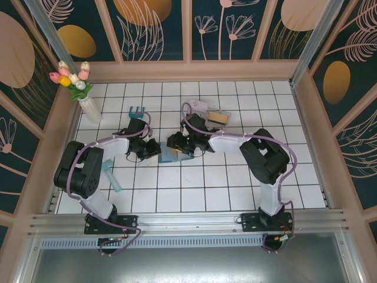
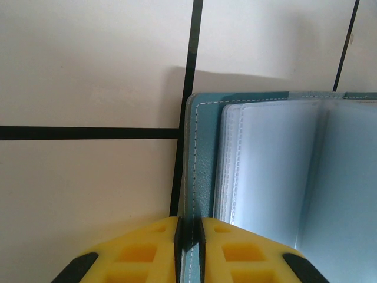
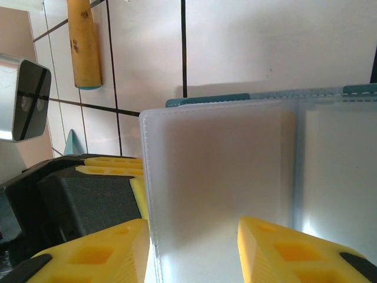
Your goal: Take the credit cards out of the card holder
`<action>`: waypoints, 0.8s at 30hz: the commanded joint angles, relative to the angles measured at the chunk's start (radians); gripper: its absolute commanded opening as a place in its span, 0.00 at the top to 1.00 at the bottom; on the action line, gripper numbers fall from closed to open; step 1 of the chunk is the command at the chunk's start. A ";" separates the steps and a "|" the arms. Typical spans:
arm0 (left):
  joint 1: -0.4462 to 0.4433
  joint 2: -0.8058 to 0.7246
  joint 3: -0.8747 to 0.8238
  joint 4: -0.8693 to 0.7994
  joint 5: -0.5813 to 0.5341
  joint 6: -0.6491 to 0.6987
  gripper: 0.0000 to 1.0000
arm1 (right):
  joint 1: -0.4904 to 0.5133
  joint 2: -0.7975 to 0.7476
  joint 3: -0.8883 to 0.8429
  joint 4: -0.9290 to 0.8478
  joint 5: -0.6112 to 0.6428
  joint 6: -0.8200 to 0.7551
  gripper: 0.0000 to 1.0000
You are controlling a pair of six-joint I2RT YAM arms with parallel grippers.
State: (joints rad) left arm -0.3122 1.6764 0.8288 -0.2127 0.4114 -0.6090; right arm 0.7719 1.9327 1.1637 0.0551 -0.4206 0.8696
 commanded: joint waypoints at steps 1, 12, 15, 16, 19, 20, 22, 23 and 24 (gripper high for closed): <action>0.003 0.005 0.015 0.005 0.012 0.017 0.82 | -0.003 0.009 0.012 -0.019 0.005 -0.014 0.55; 0.003 -0.004 0.015 0.003 0.008 0.018 0.82 | -0.003 0.003 0.049 -0.162 0.130 -0.034 0.62; 0.002 -0.004 0.018 0.002 0.005 0.018 0.82 | -0.002 -0.013 0.068 -0.246 0.216 -0.049 0.62; 0.004 -0.006 0.016 0.001 0.004 0.018 0.82 | -0.003 -0.020 0.070 -0.273 0.245 -0.054 0.62; 0.002 -0.004 0.015 0.001 0.002 0.018 0.82 | -0.002 -0.040 0.080 -0.334 0.319 -0.061 0.62; 0.003 -0.004 0.015 0.001 0.000 0.017 0.82 | -0.002 -0.046 0.080 -0.345 0.332 -0.063 0.61; 0.003 -0.003 0.017 0.001 0.000 0.018 0.82 | -0.002 -0.054 0.087 -0.382 0.376 -0.069 0.61; 0.003 -0.003 0.016 0.001 -0.001 0.018 0.82 | -0.003 -0.057 0.091 -0.400 0.393 -0.067 0.61; 0.002 -0.004 0.017 0.001 -0.001 0.018 0.82 | -0.002 -0.058 0.097 -0.422 0.417 -0.065 0.61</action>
State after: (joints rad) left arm -0.3122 1.6764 0.8288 -0.2127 0.4110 -0.6060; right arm 0.7719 1.9259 1.2289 -0.2466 -0.1207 0.8211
